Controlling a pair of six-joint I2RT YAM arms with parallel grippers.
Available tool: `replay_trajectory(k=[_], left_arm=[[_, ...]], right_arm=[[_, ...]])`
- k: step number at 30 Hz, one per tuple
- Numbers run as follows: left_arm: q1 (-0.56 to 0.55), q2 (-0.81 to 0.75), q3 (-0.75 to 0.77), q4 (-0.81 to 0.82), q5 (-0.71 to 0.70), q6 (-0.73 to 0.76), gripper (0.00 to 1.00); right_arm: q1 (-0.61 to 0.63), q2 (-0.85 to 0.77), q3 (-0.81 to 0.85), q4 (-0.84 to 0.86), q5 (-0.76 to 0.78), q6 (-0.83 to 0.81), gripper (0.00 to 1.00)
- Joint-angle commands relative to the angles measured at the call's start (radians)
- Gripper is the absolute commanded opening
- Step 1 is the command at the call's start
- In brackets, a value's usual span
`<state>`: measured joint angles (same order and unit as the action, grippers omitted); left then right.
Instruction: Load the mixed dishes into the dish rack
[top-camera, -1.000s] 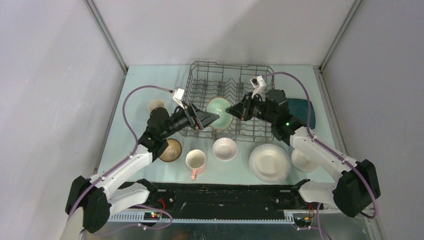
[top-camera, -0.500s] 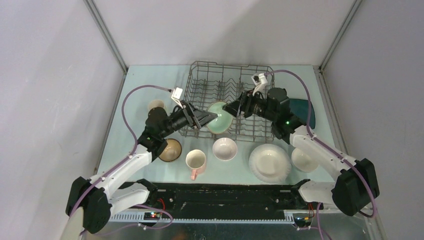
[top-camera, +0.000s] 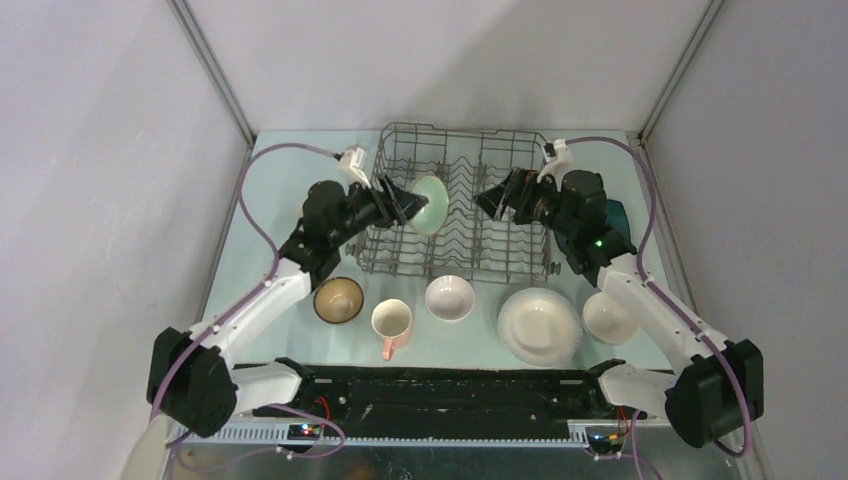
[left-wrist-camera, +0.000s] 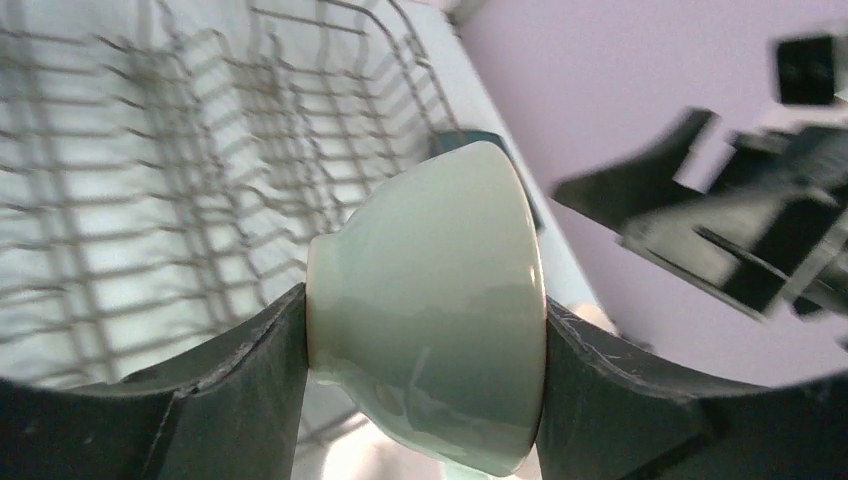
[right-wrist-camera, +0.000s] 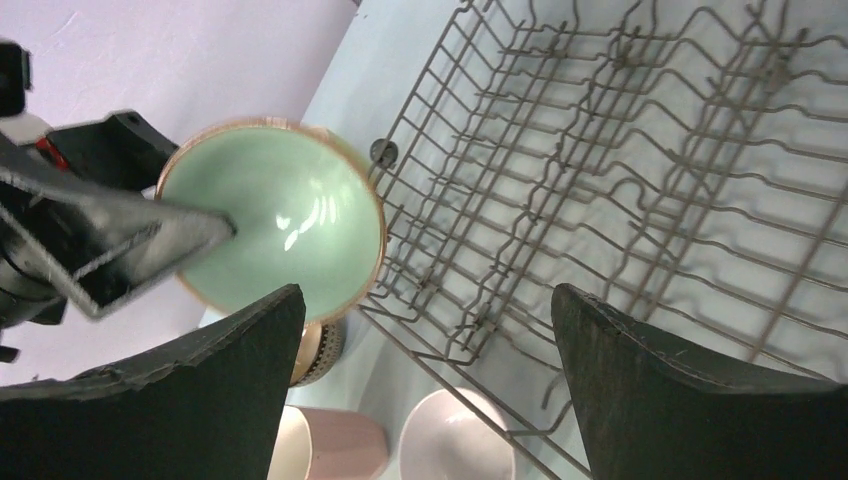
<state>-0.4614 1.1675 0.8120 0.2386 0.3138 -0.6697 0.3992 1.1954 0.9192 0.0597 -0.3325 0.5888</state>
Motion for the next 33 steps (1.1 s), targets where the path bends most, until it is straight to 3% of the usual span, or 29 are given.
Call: replay_trajectory(k=[1, 5, 7, 13, 19, 25, 30, 33], left_arm=[[0.001, 0.105, 0.243, -0.156, -0.316, 0.245, 0.0], [-0.013, 0.271, 0.46, -0.325, -0.624, 0.467, 0.0], [-0.026, 0.344, 0.518, -0.293, -0.74, 0.569, 0.0], [-0.093, 0.605, 0.716, -0.169, -0.868, 1.004, 0.0], [-0.105, 0.756, 0.745, -0.021, -0.746, 1.431, 0.0], [-0.07, 0.861, 0.832, -0.09, -0.595, 1.605, 0.0], [-0.04, 0.947, 0.898, -0.088, -0.551, 1.64, 0.0], [-0.011, 0.964, 0.892, -0.093, -0.439, 1.697, 0.0]], right_arm=[[-0.009, -0.075, -0.017, -0.043, 0.076, -0.039, 0.96], [-0.009, -0.124, -0.034, -0.081, 0.097, -0.058, 0.96], [-0.011, -0.141, -0.042, -0.1, 0.104, -0.066, 0.96], [-0.025, -0.178, -0.062, -0.11, 0.109, -0.073, 0.95], [-0.05, -0.204, -0.077, -0.12, 0.092, -0.078, 0.95], [-0.08, -0.2, -0.086, -0.114, 0.058, -0.077, 0.94], [-0.088, -0.18, -0.09, -0.099, 0.04, -0.072, 0.94], [-0.089, -0.163, -0.091, -0.09, 0.035, -0.07, 0.94]])
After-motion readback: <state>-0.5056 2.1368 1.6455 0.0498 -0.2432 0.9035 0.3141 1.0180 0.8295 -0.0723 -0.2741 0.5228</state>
